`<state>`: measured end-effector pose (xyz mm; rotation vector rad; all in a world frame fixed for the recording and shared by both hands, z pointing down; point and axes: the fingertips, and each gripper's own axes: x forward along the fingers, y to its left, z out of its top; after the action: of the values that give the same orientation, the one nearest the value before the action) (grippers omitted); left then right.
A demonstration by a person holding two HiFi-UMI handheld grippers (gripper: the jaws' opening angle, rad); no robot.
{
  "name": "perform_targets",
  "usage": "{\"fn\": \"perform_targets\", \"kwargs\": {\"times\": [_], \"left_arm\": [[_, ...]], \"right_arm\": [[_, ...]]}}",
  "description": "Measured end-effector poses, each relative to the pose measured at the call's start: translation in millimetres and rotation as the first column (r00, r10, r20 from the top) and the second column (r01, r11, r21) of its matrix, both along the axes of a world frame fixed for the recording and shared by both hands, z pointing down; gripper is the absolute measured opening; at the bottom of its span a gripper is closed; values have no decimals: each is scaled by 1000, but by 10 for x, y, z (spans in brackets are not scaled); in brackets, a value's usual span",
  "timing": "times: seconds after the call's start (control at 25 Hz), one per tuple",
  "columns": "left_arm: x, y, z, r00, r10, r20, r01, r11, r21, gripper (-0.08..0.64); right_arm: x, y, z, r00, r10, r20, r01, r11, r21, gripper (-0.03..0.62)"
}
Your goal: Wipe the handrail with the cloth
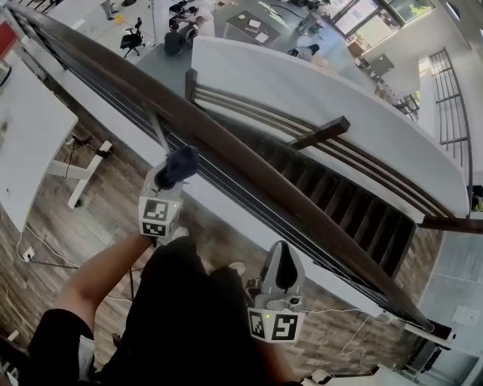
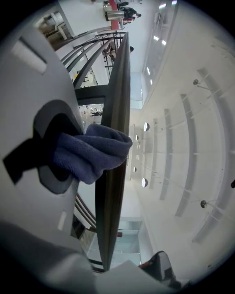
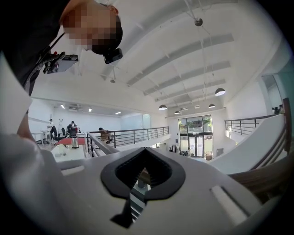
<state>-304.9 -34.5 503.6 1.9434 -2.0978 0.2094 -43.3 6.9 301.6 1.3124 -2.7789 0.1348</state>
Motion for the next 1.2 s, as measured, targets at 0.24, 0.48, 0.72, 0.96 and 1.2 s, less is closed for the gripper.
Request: {"fn": "perform_targets", "kwargs": {"times": [0.24, 0.48, 0.72, 0.96, 1.2], "left_arm": [[-110, -267, 331, 999, 34, -25, -35, 998, -45, 74], [-327, -588, 576, 999, 22, -42, -25, 998, -57, 74], [-720, -819, 699, 1000, -9, 21, 11, 998, -58, 74], [-1217, -881, 735, 993, -75, 94, 82, 994, -72, 70], [-1174, -901, 867, 997, -45, 67, 52, 993, -103, 72]], "right_arm": [[-25, -2, 36, 998, 56, -41, -56, 998, 4, 2], [46, 11, 85, 988, 140, -72, -140, 990, -2, 2], [122, 23, 129, 979, 181, -96, -185, 982, -31, 2], [96, 2, 155, 976, 206, -74, -211, 975, -70, 2], [16, 7, 133, 978, 199, -66, -204, 976, -81, 2]]}}
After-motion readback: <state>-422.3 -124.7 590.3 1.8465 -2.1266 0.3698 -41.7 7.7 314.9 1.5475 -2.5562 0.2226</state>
